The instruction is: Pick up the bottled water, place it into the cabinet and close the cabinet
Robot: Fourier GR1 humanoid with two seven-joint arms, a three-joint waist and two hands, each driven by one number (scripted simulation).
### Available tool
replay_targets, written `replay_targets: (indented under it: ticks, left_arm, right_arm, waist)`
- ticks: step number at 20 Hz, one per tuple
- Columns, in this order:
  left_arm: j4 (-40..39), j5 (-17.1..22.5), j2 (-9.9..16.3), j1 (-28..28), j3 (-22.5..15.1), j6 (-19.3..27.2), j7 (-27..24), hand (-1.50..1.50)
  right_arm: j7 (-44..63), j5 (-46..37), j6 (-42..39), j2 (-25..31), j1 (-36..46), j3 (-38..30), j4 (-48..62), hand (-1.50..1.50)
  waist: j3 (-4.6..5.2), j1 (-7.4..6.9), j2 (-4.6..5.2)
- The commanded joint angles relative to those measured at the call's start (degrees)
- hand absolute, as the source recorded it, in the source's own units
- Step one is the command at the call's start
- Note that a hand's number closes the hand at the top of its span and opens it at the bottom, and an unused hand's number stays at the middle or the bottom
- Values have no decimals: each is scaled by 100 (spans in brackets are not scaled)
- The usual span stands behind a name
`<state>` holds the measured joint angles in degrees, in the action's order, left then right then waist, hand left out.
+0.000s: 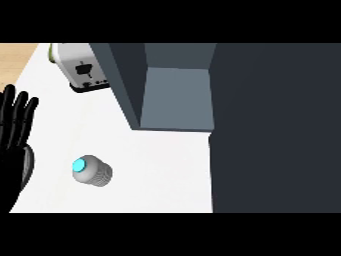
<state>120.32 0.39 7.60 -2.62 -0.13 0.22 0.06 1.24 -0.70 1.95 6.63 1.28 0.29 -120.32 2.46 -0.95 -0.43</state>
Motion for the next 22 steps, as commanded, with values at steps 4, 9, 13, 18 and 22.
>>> replay_targets:
  ticks: [4, 9, 13, 18, 22]
  left_arm:
    - [879, 43, 59, -687, 221, -34, 69, -150]
    - [1206, 845, -736, -1426, -654, 494, 716, -150]
    - [1975, 777, -751, -2175, -1051, 689, 861, -150]
    - [2974, 57, -757, -2254, -1730, 1186, 1611, -150]
    - [3096, 365, -623, -2283, -1357, 1006, 1783, -150]
  right_arm:
    - [212, -90, -55, -29, -488, 182, -686, -150]
    - [522, 656, -665, -107, -1103, 902, -941, -150]
    - [1202, 850, -666, 54, -1591, 993, -2103, -150]
    - [1527, 678, -499, -77, -1470, 1254, -2347, -150]
    - [1983, 619, -421, -10, -1539, 1348, -2758, -150]
  waist:
    - [-245, 70, 23]
    - [-246, 46, -2]
    - [-244, 87, 1]
    - [-248, 71, 22]
    - [-243, 67, 24]
